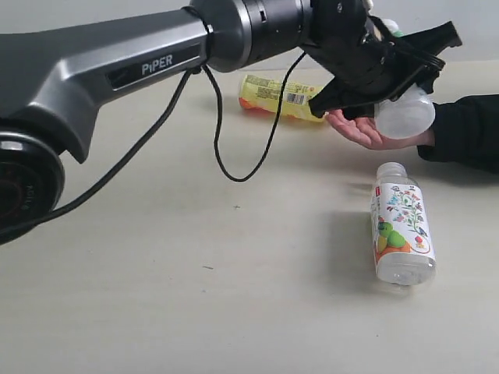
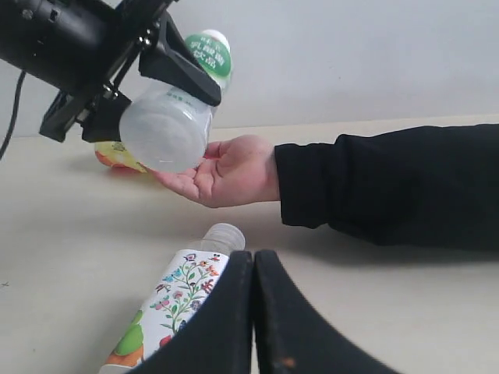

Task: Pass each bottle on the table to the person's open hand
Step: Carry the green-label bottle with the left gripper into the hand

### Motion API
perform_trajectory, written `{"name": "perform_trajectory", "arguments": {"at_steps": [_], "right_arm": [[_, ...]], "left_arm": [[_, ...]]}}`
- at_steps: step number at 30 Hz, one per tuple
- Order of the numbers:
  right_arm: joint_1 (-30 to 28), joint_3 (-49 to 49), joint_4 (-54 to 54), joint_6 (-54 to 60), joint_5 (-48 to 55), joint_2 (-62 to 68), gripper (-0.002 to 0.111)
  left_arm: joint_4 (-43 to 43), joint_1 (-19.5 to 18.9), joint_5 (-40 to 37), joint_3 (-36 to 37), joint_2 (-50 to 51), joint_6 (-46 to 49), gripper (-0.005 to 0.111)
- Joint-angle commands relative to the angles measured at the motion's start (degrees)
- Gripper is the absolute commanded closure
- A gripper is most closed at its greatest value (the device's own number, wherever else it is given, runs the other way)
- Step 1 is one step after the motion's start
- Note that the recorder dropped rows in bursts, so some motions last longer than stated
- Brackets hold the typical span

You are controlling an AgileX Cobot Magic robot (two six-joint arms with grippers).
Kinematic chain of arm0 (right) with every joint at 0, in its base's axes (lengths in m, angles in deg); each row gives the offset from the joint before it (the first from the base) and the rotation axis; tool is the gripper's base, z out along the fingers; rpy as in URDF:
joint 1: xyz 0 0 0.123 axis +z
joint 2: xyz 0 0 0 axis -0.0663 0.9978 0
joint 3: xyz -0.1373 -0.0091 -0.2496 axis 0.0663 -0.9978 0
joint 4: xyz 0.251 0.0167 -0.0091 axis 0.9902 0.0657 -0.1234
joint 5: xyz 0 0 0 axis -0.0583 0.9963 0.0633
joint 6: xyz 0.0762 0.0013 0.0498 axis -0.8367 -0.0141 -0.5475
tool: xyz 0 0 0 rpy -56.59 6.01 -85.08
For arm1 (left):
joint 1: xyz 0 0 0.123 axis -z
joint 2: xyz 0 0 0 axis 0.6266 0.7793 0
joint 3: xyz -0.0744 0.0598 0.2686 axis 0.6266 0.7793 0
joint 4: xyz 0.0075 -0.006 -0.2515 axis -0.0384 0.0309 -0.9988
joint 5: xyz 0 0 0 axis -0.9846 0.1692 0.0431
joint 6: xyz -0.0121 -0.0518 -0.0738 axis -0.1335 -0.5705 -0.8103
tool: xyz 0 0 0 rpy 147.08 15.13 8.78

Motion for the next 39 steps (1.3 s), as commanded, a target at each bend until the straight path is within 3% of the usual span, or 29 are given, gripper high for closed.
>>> {"name": "perform_trajectory", "arguments": {"at_steps": [1, 17, 22, 29, 32, 39], "right_arm": [[-0.3, -0.2, 0.1, 0.3, -0.5, -0.3, 0.108], [-0.3, -0.2, 0.2, 0.3, -0.5, -0.3, 0.108], [-0.3, -0.2, 0.2, 0.3, -0.5, -0.3, 0.108], [-0.3, -0.2, 0.0, 0.3, -0.5, -0.3, 0.108], [-0.3, -0.2, 0.0, 0.3, -0.5, -0.3, 0.108], [-0.3, -0.2, 0.0, 0.3, -0.5, -0.3, 0.108]], "left_arm": [[-7.1, -2.2, 4.1, -0.7, 2.7, 3.8, 0.107], [-16.3, -4.8, 4.5, -0.7, 7.6, 7.9, 0.105], [-17.3, -4.8, 5.6, -0.7, 7.7, 7.9, 0.085], [-17.3, -4.8, 6.0, -0.7, 7.7, 8.1, 0.039], [-17.3, -4.8, 6.7, -0.7, 7.7, 8.1, 0.024], [-17.3, -4.8, 6.9, -0.7, 7.7, 8.1, 0.022]]}}
